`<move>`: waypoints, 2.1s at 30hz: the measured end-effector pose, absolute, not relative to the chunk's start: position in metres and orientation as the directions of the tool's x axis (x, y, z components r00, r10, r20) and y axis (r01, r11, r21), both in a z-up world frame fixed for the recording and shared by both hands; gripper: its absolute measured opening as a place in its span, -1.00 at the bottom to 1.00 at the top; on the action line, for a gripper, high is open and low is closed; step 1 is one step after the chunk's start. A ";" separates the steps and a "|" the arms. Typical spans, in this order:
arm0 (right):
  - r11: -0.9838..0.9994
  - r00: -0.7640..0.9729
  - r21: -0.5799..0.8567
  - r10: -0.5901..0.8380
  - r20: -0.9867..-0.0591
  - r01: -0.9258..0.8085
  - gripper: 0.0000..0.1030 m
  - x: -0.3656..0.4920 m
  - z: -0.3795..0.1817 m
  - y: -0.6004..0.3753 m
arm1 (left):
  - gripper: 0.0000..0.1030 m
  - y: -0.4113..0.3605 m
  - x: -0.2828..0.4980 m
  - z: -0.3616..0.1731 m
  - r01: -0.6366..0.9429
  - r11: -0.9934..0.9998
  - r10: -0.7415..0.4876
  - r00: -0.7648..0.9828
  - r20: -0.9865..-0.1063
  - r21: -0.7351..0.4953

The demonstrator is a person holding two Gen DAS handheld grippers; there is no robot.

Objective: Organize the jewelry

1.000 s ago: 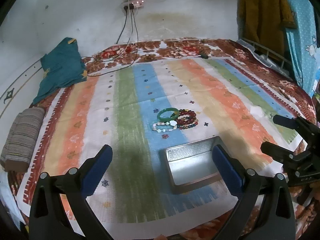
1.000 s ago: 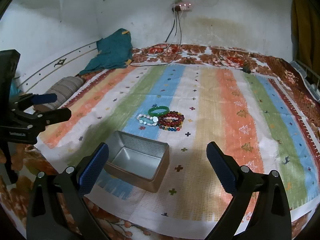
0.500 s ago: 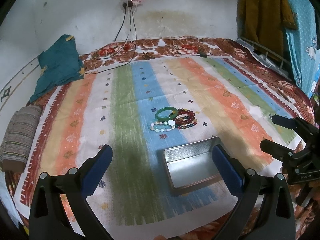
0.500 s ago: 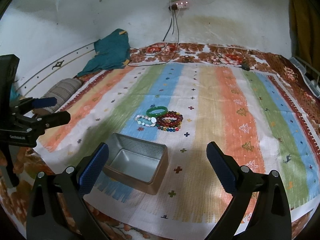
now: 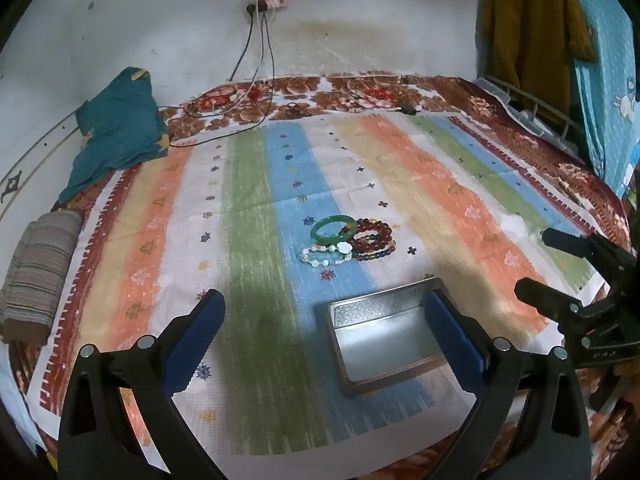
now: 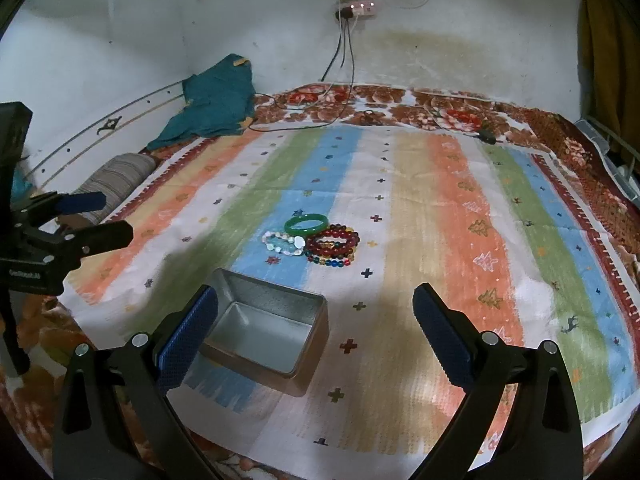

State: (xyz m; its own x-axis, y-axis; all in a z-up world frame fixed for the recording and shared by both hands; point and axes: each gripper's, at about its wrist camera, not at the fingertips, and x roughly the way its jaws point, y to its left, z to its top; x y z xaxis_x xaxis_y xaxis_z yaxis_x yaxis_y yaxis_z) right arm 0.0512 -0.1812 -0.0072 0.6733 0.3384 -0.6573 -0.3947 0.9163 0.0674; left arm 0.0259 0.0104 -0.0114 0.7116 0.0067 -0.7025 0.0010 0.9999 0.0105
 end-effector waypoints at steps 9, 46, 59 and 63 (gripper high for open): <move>0.922 0.671 0.070 0.328 -0.665 -0.382 0.92 0.061 -0.006 -0.184 | 0.89 0.002 0.029 -0.013 0.015 0.999 0.016 0.710 -0.704 0.038; 0.945 0.610 0.026 0.232 -0.757 -0.327 0.92 0.132 -0.032 -0.171 | 0.89 0.014 0.104 -0.023 -0.039 0.995 0.096 0.646 -0.757 0.093; 0.951 0.565 0.013 0.194 -0.802 -0.309 0.92 0.159 -0.052 -0.162 | 0.89 0.035 0.148 -0.049 -0.098 0.992 0.126 0.573 -0.810 0.085; 0.952 0.559 0.024 0.199 -0.805 -0.305 0.92 0.165 -0.054 -0.159 | 0.88 0.039 0.159 -0.055 -0.117 0.989 0.137 0.555 -0.820 0.086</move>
State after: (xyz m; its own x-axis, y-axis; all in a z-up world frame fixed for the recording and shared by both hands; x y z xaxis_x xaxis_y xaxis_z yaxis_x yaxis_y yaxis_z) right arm 0.1652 -0.1593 -0.0544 0.5591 0.1992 -0.8048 -0.3049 0.9521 0.0238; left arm 0.1587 0.0390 -0.0555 0.5551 0.1368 -0.8204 -0.1170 0.9894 0.0858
